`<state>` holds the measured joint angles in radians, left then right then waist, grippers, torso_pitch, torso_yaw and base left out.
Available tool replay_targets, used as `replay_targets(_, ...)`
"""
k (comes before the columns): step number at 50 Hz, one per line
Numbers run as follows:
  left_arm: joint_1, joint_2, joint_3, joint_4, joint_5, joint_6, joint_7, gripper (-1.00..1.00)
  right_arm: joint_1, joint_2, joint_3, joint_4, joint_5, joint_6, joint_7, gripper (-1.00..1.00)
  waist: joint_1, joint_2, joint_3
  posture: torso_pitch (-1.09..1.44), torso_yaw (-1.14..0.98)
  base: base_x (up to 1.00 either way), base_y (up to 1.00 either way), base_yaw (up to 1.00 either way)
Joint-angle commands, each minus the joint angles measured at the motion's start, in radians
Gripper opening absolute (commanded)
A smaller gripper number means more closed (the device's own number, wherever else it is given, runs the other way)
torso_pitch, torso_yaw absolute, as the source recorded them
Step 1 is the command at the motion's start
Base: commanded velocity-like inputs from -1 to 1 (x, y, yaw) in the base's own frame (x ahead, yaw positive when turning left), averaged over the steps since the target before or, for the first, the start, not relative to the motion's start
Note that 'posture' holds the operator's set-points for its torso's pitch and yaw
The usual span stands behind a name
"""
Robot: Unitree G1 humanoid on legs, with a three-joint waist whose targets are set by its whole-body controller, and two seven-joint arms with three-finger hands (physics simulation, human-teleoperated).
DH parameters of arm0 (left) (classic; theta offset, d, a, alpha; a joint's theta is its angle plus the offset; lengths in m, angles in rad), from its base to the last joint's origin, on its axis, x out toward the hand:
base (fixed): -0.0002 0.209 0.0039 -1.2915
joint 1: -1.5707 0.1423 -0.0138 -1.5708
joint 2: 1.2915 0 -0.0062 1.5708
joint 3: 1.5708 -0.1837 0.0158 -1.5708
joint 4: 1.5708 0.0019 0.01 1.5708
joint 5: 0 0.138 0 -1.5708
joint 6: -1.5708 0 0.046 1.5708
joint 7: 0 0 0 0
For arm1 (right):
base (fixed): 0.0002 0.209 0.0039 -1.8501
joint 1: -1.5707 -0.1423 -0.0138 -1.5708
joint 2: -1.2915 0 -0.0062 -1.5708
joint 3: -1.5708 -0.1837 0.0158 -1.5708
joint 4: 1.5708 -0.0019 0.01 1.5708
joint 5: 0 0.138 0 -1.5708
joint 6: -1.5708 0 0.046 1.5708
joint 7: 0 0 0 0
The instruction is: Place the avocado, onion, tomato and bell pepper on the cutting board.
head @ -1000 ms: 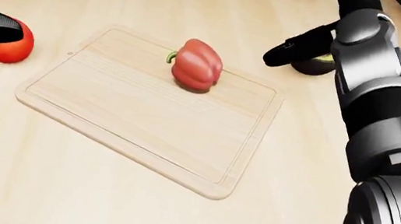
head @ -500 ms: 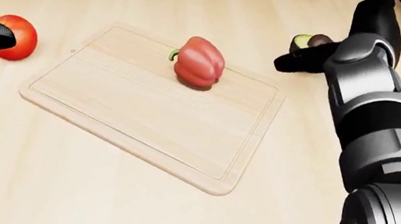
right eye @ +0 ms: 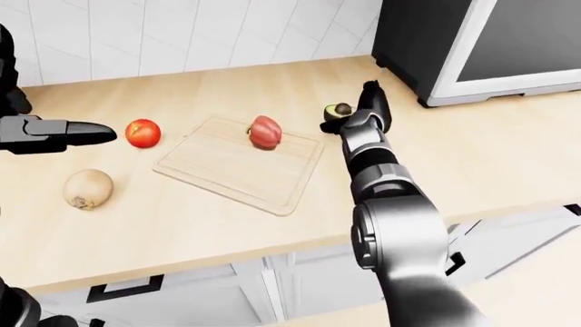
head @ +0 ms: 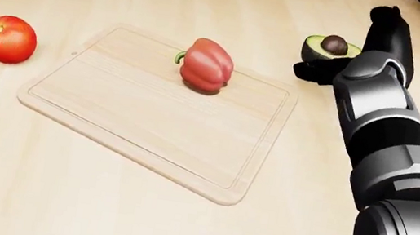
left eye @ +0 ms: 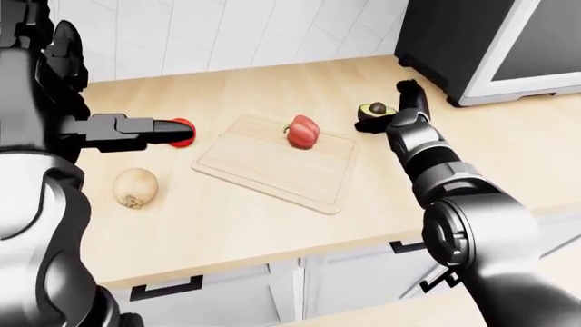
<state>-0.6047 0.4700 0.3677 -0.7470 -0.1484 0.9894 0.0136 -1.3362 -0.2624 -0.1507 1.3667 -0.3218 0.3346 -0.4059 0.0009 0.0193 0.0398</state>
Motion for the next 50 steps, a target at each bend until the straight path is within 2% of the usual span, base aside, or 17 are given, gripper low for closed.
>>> replay_targets(1,-0.025,0.015,0.01,-0.015,-0.001,-0.022,0.005,1.0,-0.046,-0.01,0.004,-0.042,-0.011,-0.028,-0.008,0.48,0.0,0.001,-0.028,0.0,0.0,0.0,0.0,0.0)
replay_targets(8,-0.017,0.021,0.016,-0.017,-0.01,-0.023,0.009,1.0,-0.048,-0.004,0.001,-0.04,-0.011,-0.035,-0.002,0.43,0.0,0.002,-0.028,0.0,0.0,0.0,0.0,0.0)
replay_targets(25,-0.005,0.027,0.019,-0.026,-0.022,-0.022,0.017,1.0,-0.031,-0.003,0.001,-0.04,-0.01,-0.044,0.015,-0.02,-0.001,0.002,-0.028,0.0,0.0,0.0,0.0,0.0)
replay_targets(33,-0.012,0.025,0.011,-0.021,-0.016,-0.023,0.02,1.0,-0.028,-0.005,0.003,-0.042,-0.011,-0.048,0.023,-0.12,-0.001,0.001,-0.029,0.0,0.0,0.0,0.0,0.0)
replay_targets(38,-0.016,0.027,0.013,-0.024,-0.017,-0.017,0.018,1.0,-0.035,-0.009,0.012,-0.044,-0.021,-0.051,0.033,-0.25,-0.001,0.001,-0.029,0.0,0.0,0.0,0.0,0.0)
replay_targets(50,-0.034,0.029,0.005,-0.013,-0.018,-0.016,0.021,1.0,-0.071,-0.032,0.029,-0.055,-0.06,-0.05,0.063,-0.39,-0.001,0.003,-0.026,0.0,0.0,0.0,0.0,0.0)
